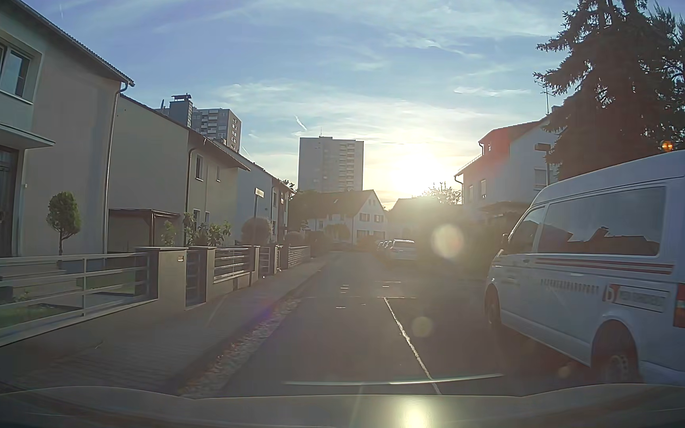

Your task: Follow the waypoints while adhering to traffic rules and regulations

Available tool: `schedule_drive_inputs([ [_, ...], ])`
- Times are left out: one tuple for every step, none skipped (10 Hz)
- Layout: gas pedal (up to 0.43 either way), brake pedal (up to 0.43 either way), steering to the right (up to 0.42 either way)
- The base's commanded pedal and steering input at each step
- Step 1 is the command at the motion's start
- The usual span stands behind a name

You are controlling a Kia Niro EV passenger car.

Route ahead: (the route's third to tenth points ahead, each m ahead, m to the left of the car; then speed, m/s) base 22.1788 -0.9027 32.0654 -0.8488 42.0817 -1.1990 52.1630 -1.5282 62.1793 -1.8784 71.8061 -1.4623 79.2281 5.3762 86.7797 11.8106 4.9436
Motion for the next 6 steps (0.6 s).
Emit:
schedule_drive_inputs([
  [0.000, 0.000, 0.007],
  [0.000, 0.000, 0.008],
  [0.000, 0.000, 0.008],
  [0.000, 0.000, 0.008],
  [0.000, 0.000, 0.009],
  [0.000, 0.000, 0.012],
])
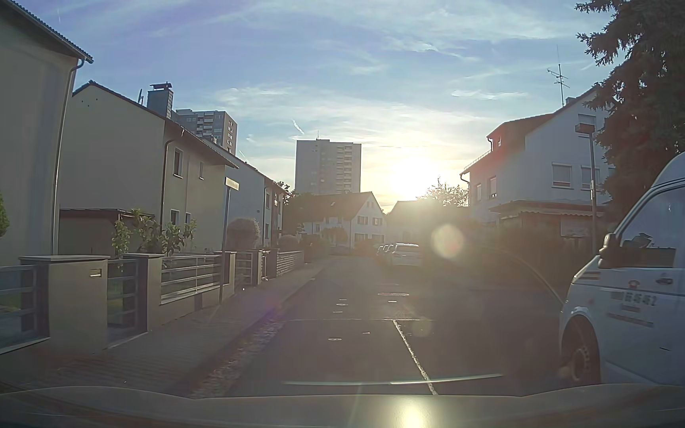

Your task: Follow the waypoints while adhering to traffic rules and regulations

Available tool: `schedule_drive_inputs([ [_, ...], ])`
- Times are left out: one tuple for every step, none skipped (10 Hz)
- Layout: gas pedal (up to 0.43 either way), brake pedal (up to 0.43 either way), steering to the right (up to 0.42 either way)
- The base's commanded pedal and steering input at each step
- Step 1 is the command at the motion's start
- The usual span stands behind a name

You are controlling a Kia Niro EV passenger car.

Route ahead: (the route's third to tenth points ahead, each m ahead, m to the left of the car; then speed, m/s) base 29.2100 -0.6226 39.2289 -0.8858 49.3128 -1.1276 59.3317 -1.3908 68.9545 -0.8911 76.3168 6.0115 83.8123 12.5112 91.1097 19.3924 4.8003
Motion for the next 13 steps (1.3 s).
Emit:
schedule_drive_inputs([
  [0.000, 0.000, 0.015],
  [0.000, 0.000, 0.021],
  [0.028, 0.000, 0.024],
  [0.079, 0.000, 0.025],
  [0.087, 0.000, 0.025],
  [0.098, 0.000, 0.025],
  [0.110, 0.000, 0.025],
  [0.110, 0.000, 0.024],
  [0.110, 0.000, 0.023],
  [0.110, 0.000, 0.022],
  [0.110, 0.000, 0.020],
  [0.110, 0.000, 0.018],
  [0.110, 0.000, 0.015],
])
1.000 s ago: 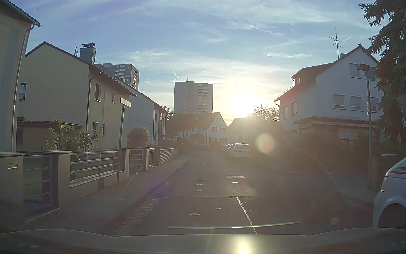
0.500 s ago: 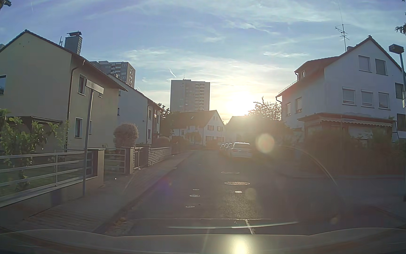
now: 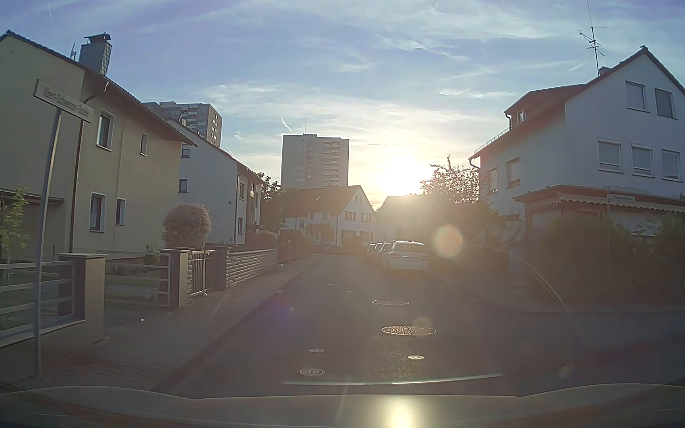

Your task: Follow the waypoints while adhering to traffic rules and regulations

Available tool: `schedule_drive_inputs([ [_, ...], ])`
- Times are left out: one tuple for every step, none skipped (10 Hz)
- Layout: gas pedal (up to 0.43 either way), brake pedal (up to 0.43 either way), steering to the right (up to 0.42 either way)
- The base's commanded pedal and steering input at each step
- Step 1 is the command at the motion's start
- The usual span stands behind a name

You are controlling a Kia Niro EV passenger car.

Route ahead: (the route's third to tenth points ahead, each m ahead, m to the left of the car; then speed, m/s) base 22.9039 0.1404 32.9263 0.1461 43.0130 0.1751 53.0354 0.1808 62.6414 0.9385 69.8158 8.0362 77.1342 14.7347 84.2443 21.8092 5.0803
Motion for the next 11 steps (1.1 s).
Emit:
schedule_drive_inputs([
  [0.110, 0.000, 0.006],
  [0.110, 0.000, -0.003],
  [0.110, 0.000, -0.006],
  [0.110, 0.000, -0.006],
  [0.110, 0.000, -0.006],
  [0.110, 0.000, -0.006],
  [0.110, 0.000, -0.006],
  [0.110, 0.000, -0.006],
  [0.110, 0.000, -0.006],
  [0.110, 0.000, -0.006],
  [0.110, 0.000, -0.009],
])
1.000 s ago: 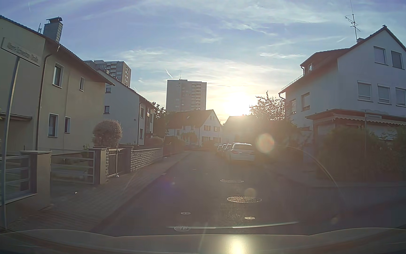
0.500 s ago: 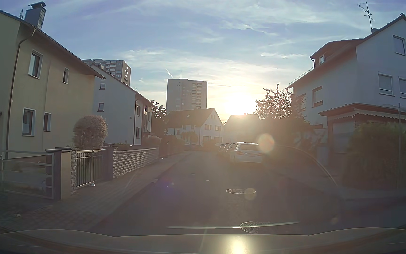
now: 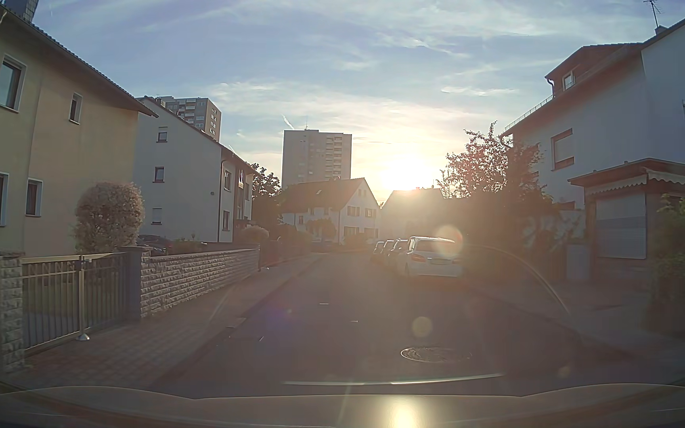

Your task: Follow the waypoints while adhering to traffic rules and regulations

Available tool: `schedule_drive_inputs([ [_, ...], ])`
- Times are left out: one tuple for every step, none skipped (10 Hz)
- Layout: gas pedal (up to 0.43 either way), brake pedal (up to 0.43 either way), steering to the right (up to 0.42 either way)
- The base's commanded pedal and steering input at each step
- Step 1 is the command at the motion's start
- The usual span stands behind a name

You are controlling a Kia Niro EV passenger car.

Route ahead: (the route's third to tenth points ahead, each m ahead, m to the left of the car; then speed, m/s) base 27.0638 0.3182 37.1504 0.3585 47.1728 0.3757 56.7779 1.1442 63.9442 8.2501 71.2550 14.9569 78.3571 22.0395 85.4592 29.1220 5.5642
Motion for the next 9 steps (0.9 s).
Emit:
schedule_drive_inputs([
  [0.110, 0.000, -0.011],
  [0.110, 0.000, -0.015],
  [0.110, 0.000, -0.018],
  [0.110, 0.000, -0.017],
  [0.110, 0.000, -0.017],
  [0.110, 0.000, -0.018],
  [0.110, 0.000, -0.017],
  [0.110, 0.000, -0.017],
  [0.110, 0.000, -0.017],
])
